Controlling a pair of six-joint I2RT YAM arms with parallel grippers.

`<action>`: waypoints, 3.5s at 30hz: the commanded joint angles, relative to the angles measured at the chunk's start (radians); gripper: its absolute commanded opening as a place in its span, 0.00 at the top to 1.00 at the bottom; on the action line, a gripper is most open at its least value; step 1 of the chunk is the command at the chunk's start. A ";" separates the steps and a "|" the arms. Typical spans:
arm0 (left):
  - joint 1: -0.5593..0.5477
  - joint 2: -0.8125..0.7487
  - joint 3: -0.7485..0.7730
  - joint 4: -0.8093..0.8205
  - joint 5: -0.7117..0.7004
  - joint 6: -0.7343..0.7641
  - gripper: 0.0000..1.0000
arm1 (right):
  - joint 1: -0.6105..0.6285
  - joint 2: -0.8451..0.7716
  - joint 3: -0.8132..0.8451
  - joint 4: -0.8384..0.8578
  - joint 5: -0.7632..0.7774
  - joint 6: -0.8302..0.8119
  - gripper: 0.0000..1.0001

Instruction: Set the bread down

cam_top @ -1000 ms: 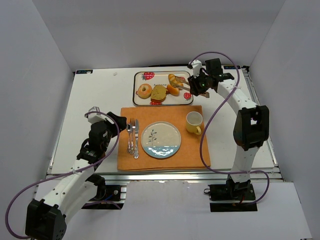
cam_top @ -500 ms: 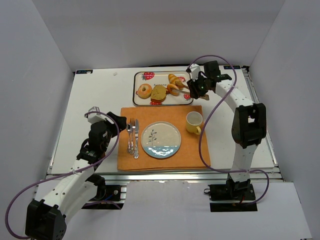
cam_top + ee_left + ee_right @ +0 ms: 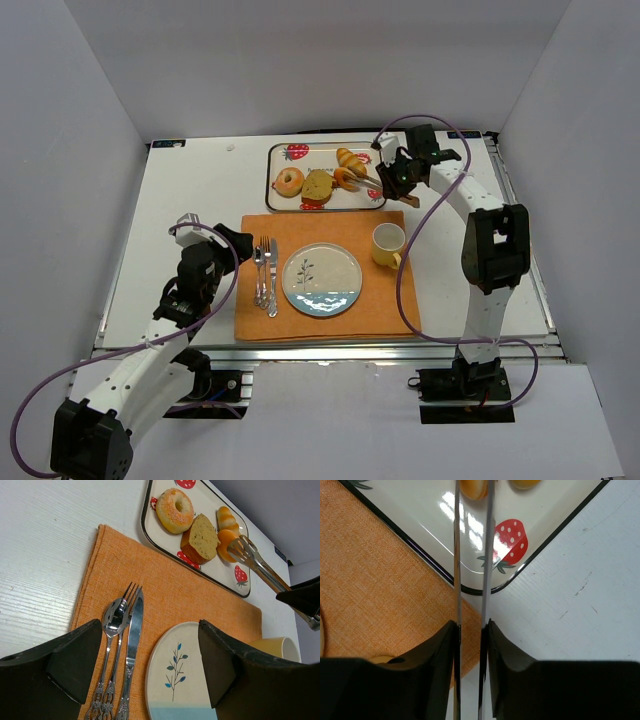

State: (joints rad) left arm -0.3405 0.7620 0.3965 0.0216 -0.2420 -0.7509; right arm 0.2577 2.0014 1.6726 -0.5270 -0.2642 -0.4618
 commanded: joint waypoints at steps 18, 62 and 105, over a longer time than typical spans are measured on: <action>0.003 -0.013 0.030 0.000 -0.013 0.005 0.13 | -0.003 -0.274 -0.069 0.042 -0.151 -0.041 1.00; 0.003 -0.069 0.019 -0.015 -0.037 0.001 0.13 | 0.354 -0.676 -0.591 -0.136 -0.259 -0.288 0.54; 0.003 -0.064 0.019 -0.008 -0.028 -0.005 0.13 | -0.115 -0.078 0.041 -0.004 -0.076 0.100 0.65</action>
State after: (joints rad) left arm -0.3405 0.7033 0.3981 0.0074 -0.2726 -0.7509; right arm 0.1616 1.9388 1.6924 -0.5873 -0.3786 -0.3733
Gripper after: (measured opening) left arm 0.865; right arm 0.354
